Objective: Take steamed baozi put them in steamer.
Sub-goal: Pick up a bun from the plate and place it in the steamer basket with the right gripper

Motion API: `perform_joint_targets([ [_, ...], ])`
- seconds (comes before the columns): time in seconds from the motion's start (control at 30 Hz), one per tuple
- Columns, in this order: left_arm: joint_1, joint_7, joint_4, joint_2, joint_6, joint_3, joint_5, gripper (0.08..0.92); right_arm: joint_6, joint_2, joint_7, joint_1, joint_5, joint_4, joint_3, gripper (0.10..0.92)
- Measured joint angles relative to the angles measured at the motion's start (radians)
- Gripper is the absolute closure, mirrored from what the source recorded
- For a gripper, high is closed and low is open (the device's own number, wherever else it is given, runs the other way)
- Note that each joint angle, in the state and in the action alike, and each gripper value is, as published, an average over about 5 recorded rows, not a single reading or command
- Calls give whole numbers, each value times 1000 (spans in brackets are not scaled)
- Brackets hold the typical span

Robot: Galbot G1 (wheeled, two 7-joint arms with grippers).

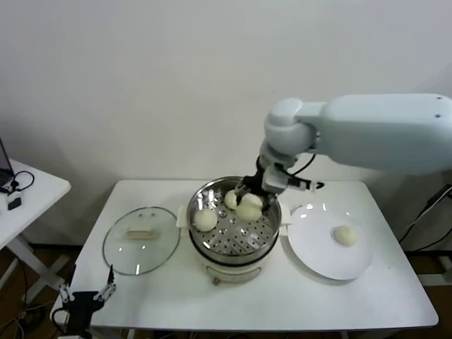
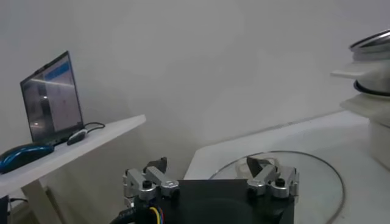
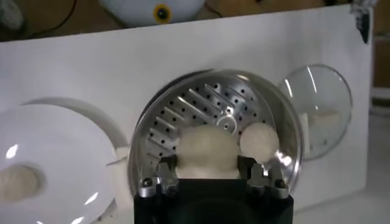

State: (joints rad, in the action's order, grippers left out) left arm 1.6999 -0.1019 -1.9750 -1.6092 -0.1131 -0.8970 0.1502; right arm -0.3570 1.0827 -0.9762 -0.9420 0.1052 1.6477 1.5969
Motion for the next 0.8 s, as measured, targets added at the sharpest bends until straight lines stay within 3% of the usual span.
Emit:
perform_joint_targets([
  [0.6, -10, 0, 25, 0, -7, -2, -2, 177, -21, 129, 18, 196, -192, -63, -7, 359],
  [0.8, -10, -1, 26, 0, -7, -3, -2, 177, -31, 139, 18, 208, -200, -75, -13, 255],
])
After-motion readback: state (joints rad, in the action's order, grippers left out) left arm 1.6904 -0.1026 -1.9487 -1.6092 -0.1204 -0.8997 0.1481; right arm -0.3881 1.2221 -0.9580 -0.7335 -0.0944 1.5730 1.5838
